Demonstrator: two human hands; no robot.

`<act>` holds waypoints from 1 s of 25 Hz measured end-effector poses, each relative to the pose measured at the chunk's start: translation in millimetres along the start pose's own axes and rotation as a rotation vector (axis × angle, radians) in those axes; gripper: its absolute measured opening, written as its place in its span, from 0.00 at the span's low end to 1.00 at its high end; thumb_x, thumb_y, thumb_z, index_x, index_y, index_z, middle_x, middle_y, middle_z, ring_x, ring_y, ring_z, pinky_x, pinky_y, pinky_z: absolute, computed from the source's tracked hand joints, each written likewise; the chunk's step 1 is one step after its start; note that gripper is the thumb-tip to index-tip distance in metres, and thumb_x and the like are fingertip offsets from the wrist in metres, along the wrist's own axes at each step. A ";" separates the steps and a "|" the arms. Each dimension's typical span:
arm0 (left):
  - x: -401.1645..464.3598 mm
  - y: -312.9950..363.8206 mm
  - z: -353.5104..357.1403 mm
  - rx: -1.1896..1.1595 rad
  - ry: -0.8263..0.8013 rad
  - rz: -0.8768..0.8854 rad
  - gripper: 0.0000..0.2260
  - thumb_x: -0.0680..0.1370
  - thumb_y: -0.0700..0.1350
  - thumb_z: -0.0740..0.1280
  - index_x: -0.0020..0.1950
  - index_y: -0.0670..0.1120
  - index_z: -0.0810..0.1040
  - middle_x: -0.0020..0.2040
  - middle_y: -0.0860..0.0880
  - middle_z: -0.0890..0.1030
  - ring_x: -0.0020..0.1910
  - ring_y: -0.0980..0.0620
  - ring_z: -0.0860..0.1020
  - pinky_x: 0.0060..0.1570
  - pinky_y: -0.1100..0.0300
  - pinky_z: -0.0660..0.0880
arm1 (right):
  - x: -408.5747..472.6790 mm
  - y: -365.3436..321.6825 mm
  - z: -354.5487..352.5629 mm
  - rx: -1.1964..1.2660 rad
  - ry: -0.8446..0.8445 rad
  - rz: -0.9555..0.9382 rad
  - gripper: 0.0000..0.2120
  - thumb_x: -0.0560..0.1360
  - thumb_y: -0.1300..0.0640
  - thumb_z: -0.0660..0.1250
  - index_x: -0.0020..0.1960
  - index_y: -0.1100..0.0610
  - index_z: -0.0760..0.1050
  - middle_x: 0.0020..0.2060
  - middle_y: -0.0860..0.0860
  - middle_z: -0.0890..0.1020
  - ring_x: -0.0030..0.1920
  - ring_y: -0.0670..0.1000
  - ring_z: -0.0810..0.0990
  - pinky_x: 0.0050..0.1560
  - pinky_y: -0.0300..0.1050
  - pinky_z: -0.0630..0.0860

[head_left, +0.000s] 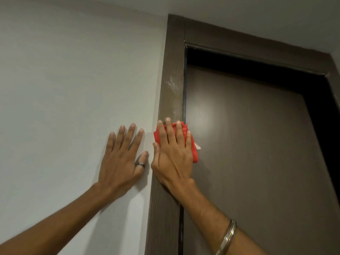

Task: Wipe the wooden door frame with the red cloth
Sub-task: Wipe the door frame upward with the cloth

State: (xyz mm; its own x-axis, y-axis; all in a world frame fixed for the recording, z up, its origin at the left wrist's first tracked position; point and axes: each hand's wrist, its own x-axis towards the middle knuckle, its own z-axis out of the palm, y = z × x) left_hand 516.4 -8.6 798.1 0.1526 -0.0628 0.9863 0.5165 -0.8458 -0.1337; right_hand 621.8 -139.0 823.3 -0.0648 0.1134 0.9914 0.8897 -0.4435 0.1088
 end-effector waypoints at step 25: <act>161.4 -22.2 -12.6 0.075 0.008 -0.083 0.35 0.79 0.65 0.38 0.85 0.54 0.39 0.86 0.49 0.39 0.84 0.46 0.36 0.83 0.43 0.36 | 180.4 25.0 -8.0 -0.030 0.046 -0.055 0.28 0.86 0.43 0.50 0.83 0.52 0.55 0.84 0.53 0.57 0.84 0.60 0.51 0.83 0.65 0.48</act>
State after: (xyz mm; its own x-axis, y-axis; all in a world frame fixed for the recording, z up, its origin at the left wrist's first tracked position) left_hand 519.0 -6.7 961.5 0.0998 0.0015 0.9950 0.5888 -0.8062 -0.0579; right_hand 628.8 -136.8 1005.4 -0.1348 0.0973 0.9861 0.8703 -0.4641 0.1647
